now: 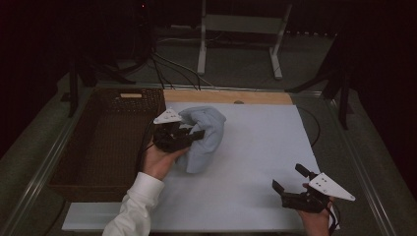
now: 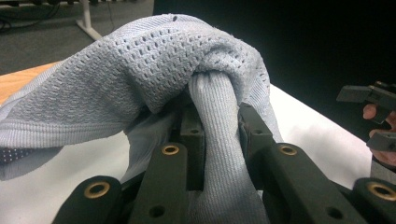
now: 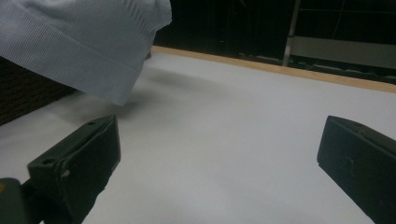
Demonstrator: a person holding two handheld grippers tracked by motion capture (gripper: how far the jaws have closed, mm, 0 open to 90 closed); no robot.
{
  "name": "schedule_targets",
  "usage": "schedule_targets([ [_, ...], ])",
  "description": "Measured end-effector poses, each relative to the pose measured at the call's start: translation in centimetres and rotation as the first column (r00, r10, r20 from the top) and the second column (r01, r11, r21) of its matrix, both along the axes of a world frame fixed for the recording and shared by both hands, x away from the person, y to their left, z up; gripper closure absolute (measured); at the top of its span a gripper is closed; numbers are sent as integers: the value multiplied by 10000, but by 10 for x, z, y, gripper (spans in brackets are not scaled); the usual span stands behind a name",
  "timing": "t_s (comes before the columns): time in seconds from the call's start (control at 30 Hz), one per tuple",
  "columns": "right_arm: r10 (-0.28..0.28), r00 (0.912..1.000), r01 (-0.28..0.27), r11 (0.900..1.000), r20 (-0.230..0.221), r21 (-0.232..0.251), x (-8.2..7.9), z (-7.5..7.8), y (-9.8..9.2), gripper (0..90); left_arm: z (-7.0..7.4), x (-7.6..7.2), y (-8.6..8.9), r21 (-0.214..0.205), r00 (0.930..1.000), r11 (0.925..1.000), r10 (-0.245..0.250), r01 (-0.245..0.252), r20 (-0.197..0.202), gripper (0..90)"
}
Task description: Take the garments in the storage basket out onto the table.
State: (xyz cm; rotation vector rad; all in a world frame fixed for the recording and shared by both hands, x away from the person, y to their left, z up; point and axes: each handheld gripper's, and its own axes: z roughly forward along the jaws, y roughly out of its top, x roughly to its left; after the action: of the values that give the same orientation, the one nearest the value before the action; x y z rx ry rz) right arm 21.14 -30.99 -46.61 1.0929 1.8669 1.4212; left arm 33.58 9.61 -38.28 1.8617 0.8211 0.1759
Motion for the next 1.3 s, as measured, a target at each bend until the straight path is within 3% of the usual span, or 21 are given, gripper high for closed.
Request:
schedule_targets([
  [0.87, -15, 10000, 15, 10000, -29, 45, 0, 0, -1, 0, -23, -14, -13, 250, 9992, 9992, -293, 300, -271, 766],
  [1.3, -4, 10000, 4, 10000, -17, 18, 0, 1, -1, 0, -31, -19, -21, -1, 9988, 9994, -348, 348, -347, 764],
])
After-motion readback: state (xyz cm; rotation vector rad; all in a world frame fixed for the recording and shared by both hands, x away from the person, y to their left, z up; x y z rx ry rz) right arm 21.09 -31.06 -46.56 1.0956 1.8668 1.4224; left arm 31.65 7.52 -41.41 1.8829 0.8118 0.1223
